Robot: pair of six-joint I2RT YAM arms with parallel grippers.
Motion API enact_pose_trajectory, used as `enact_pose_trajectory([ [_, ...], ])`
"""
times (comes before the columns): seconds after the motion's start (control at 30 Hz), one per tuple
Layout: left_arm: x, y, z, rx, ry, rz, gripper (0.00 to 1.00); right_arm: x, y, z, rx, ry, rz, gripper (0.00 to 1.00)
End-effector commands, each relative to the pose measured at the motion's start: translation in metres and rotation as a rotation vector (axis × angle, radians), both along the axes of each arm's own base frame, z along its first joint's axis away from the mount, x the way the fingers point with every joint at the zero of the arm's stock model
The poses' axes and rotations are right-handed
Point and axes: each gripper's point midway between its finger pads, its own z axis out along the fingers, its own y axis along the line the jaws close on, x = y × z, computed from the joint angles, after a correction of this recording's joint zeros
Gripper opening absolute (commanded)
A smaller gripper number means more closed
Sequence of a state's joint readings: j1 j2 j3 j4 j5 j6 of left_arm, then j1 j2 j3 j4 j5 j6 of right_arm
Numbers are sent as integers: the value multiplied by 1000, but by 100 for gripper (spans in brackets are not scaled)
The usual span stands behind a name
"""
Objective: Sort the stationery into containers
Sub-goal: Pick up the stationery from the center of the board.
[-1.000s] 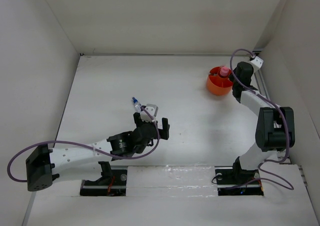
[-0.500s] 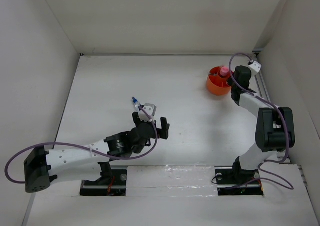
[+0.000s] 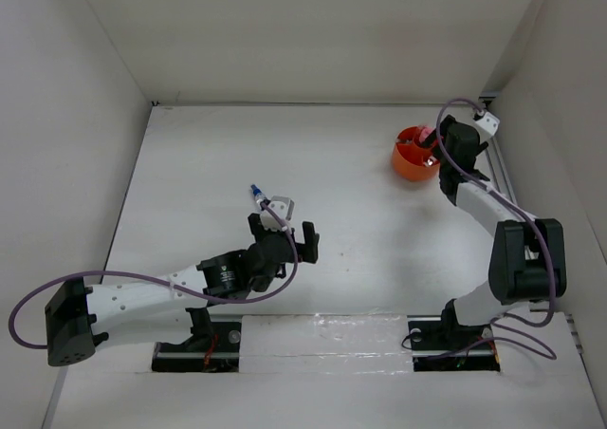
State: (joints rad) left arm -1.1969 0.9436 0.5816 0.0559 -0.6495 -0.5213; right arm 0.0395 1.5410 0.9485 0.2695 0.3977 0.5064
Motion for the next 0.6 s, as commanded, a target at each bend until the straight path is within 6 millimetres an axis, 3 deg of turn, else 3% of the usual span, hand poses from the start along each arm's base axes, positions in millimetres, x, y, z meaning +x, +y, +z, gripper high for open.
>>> enact_pose_trajectory([
  [0.0,7,17,4,-4,-12,99,100,-8,10,34,9,-94,11,82],
  [0.03,8,21,-1,11,-6,126,100,-10,14,43,11,-116,20,84],
  [0.07,13,23,6,-21,0,169,100,-14,24,48,3,-124,46,87],
  [0.1,16,31,5,-6,12,206,100,-19,31,68,8,-171,61,91],
  [0.13,21,35,3,-5,30,233,100,-24,37,76,1,-179,80,93],
  [0.17,29,40,11,-26,37,273,100,-29,50,83,-7,-190,105,99],
  [0.2,41,54,5,-28,76,352,100,-38,57,100,-11,-223,128,100],
  [0.23,47,54,3,-38,106,360,100,-44,62,107,-30,-228,140,100],
  [0.27,60,62,5,-55,136,430,100,-56,79,117,-32,-249,186,100],
  [0.3,68,64,6,-59,144,451,100,-58,88,113,-41,-233,212,100],
  [0.33,72,69,2,-69,179,492,100,-67,94,127,-33,-263,230,100],
  [0.4,92,75,-1,-72,221,580,100,-77,118,132,-66,-262,327,100],
  [0.57,121,82,-28,-44,323,719,100,-101,158,145,-77,-285,506,100],
])
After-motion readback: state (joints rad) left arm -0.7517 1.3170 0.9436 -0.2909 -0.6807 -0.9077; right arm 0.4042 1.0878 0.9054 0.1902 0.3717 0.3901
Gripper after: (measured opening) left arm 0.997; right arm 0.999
